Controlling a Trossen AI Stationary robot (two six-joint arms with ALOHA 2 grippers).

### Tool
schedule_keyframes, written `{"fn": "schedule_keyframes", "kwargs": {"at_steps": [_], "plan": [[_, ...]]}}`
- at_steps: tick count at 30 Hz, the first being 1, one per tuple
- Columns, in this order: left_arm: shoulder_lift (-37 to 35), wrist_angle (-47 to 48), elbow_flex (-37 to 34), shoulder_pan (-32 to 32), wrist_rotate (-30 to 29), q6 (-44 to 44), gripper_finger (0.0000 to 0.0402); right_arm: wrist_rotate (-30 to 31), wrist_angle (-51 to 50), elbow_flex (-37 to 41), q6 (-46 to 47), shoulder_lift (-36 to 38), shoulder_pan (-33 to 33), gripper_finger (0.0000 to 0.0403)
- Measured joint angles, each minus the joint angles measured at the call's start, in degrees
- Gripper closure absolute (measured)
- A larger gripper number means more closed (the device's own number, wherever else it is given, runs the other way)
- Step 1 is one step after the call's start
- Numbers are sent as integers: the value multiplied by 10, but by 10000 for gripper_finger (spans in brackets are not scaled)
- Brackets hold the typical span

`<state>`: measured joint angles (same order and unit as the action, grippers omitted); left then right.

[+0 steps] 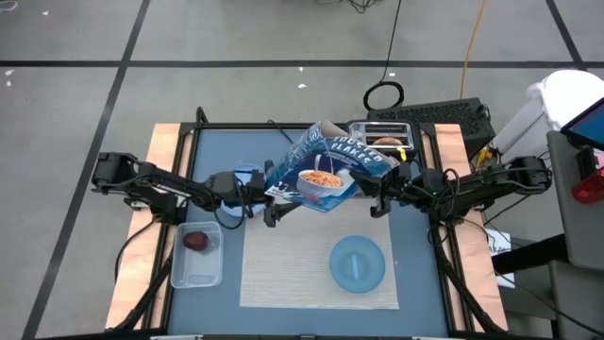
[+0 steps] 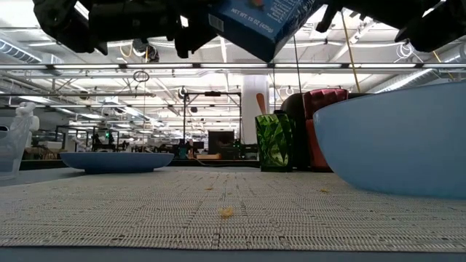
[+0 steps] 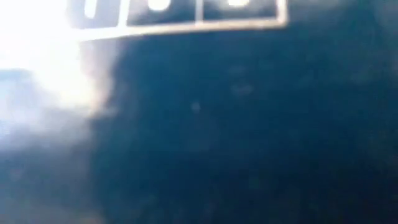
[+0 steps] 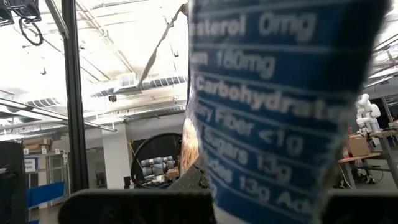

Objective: Arrange a breakfast setting
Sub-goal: Pour the cereal into the blue bowl

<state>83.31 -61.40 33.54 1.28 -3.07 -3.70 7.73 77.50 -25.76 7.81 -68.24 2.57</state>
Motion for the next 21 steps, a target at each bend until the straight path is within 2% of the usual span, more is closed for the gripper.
{"fn": "schedule_keyframes", "kwargs": {"at_steps": [5, 21], "plan": [[0, -25, 0, 0, 0, -5, 2, 0, -2, 0, 0, 0, 0, 403], [0, -26, 1, 0, 0, 8, 4, 0, -5, 0, -6, -1, 0, 403]]}}
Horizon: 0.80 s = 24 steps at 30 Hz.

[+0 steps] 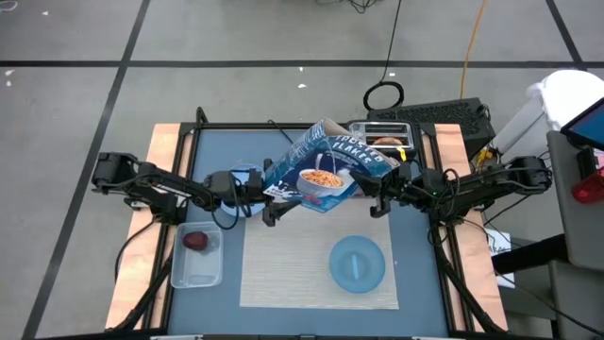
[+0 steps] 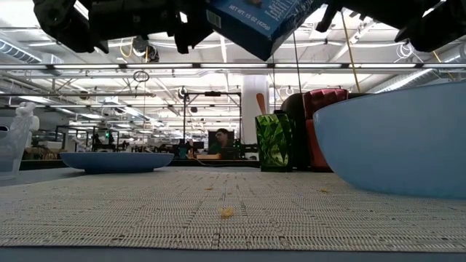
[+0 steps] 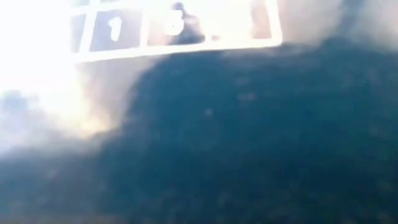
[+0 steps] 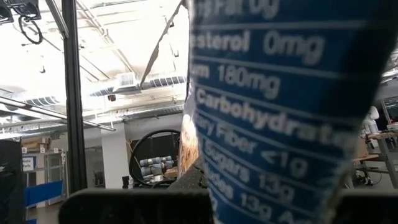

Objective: Arrange a breakfast setting
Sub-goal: Pour the cereal into the blue bowl

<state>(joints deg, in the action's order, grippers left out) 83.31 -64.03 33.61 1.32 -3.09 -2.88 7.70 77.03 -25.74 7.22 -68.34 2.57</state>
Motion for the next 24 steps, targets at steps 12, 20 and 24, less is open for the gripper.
{"fn": "schedule_keyframes", "kwargs": {"at_steps": [12, 20, 24], "plan": [[0, 0, 0, 0, -1, 8, 104, -1, -1, 1, 0, 0, 0, 403], [-1, 0, 0, 0, -1, 9, 120, -1, -2, 1, 0, 0, 0, 394], [-1, 0, 0, 0, -1, 10, 121, -1, -2, 1, 0, 0, 0, 392]]}}
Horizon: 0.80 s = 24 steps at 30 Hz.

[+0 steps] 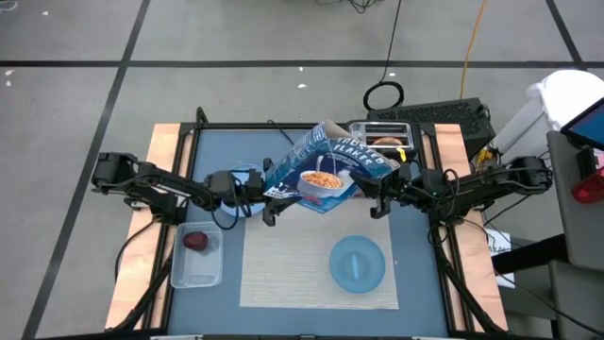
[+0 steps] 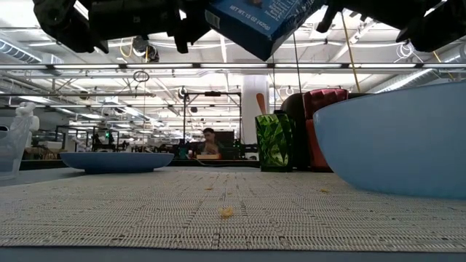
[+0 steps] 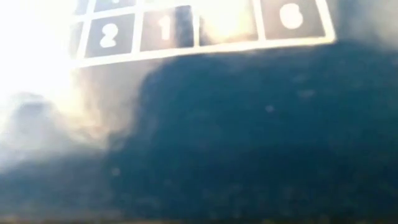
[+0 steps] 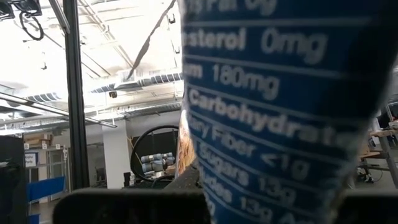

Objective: Arrange a breakfast setting
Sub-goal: Pour the cereal into the blue bowl

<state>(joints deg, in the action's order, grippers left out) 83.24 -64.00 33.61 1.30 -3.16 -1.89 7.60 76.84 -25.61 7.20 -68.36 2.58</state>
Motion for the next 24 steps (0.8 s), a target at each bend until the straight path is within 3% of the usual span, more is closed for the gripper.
{"fn": "schedule_keyframes", "kwargs": {"at_steps": [6, 10, 24], "plan": [[0, 0, 0, 0, 0, 2, 122, -2, 0, 0, 0, 0, 0, 381], [0, 0, 0, 0, 1, 2, 122, -2, -2, 0, 9, 0, 0, 351], [-12, 0, 0, 0, 2, -1, 123, -2, -18, 0, 17, 3, 0, 136]]}}
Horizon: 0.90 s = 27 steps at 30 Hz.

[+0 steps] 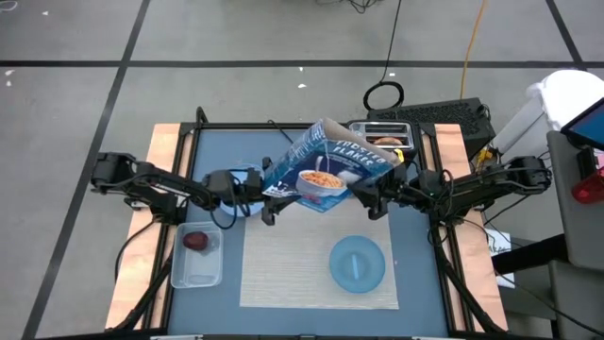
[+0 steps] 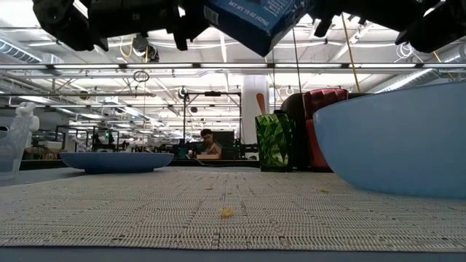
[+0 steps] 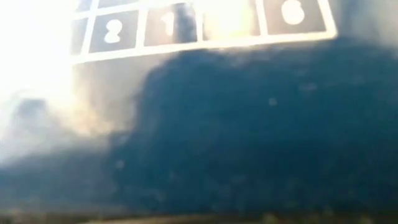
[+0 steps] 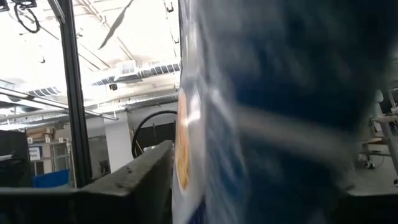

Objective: Arrange a breakfast setting
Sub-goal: Pour the cereal into the blue bowl

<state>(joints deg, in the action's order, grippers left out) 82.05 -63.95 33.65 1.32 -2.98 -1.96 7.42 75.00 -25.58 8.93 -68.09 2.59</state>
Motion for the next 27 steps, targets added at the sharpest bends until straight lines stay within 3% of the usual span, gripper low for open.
{"fn": "schedule_keyframes", "kwargs": {"at_steps": [7, 18, 27], "plan": [[-29, 9, 0, 0, 2, 1, 123, 0, -105, 0, -2, 51, 0, 100], [-81, 67, 0, 3, 37, -23, 124, -2, -323, 0, -2, 175, 0, 99], [-135, 149, 0, 26, 59, -29, 124, 2, -412, 0, -2, 234, 0, 99]]}}
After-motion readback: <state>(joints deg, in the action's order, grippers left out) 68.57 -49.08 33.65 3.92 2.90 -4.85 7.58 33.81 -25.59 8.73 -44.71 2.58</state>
